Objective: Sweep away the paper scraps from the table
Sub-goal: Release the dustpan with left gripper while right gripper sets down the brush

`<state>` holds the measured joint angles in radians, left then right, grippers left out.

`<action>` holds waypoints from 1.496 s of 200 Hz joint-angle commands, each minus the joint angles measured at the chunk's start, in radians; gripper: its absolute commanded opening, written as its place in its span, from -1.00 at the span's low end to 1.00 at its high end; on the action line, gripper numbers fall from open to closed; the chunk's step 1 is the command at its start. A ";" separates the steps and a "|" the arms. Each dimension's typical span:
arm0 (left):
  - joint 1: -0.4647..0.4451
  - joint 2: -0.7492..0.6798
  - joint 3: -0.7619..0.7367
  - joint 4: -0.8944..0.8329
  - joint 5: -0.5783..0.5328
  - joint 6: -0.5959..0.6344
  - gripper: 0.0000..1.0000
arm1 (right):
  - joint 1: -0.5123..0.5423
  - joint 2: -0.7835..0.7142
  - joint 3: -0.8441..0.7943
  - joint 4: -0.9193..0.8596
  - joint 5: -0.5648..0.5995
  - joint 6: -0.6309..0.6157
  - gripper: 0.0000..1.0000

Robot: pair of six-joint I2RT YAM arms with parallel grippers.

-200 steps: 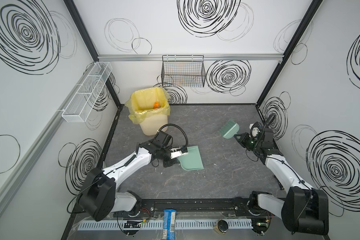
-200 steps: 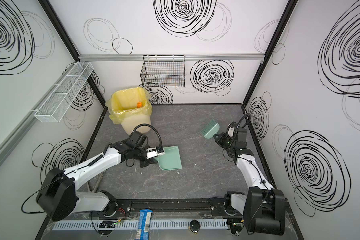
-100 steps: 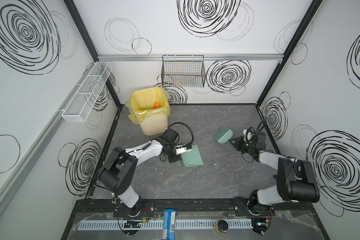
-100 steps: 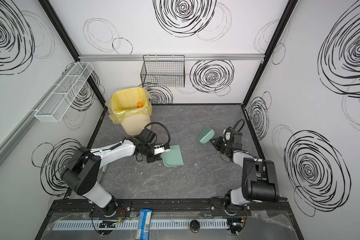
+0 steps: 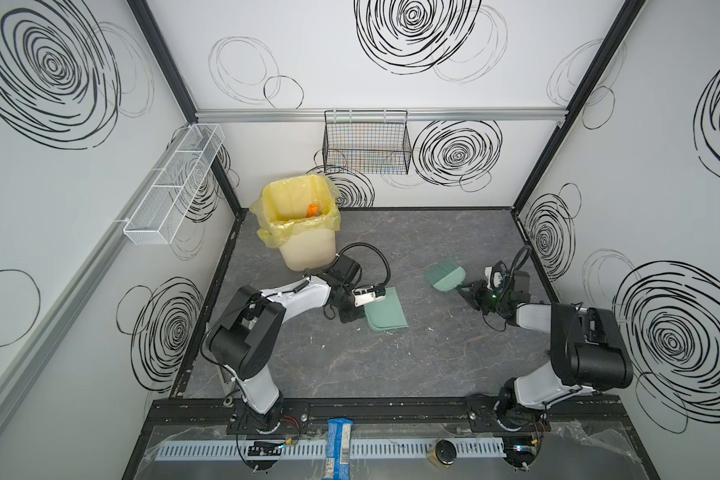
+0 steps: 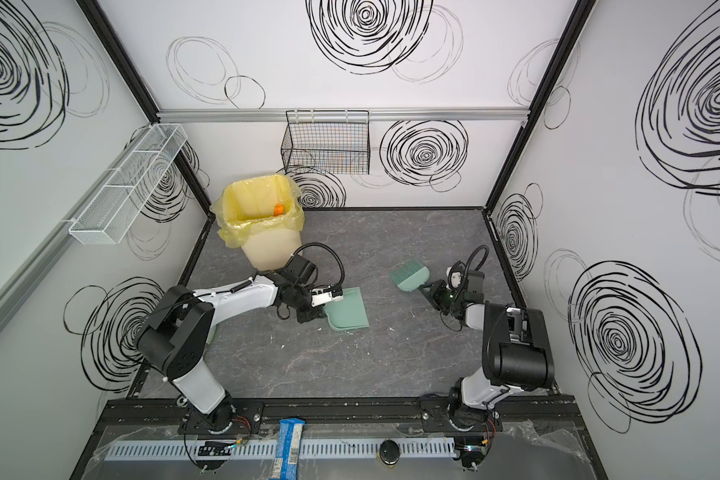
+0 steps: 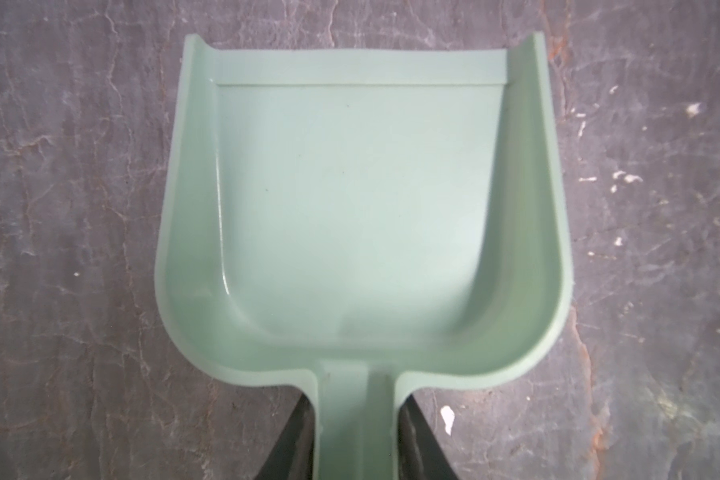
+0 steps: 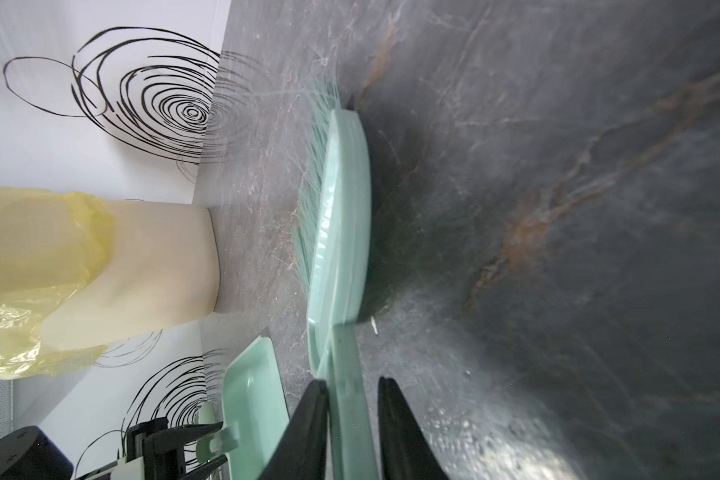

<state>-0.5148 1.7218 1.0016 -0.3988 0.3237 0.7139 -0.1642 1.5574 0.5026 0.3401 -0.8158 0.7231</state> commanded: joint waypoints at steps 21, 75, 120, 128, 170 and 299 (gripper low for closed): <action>0.015 0.027 0.022 -0.006 0.018 0.002 -0.47 | -0.006 0.009 -0.019 -0.080 0.050 -0.048 -0.31; 0.026 0.034 0.014 -0.003 0.035 0.009 -0.33 | -0.007 -0.022 -0.067 -0.127 0.082 -0.072 0.01; 0.037 0.030 0.007 0.000 0.051 0.014 -0.29 | -0.007 -0.096 -0.091 -0.187 0.097 -0.102 0.32; 0.040 0.025 0.006 -0.003 0.054 0.017 -0.29 | -0.008 -0.125 -0.093 -0.210 0.101 -0.110 0.33; 0.052 0.015 0.005 -0.024 0.052 0.032 -0.27 | -0.007 -0.303 -0.071 -0.457 0.193 -0.191 1.00; 0.117 -0.088 -0.030 -0.112 0.127 0.109 0.92 | -0.006 -0.663 0.016 -0.669 0.347 -0.218 1.00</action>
<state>-0.4335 1.7130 0.9993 -0.4732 0.3920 0.7784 -0.1673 0.9039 0.4961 -0.2901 -0.4858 0.5266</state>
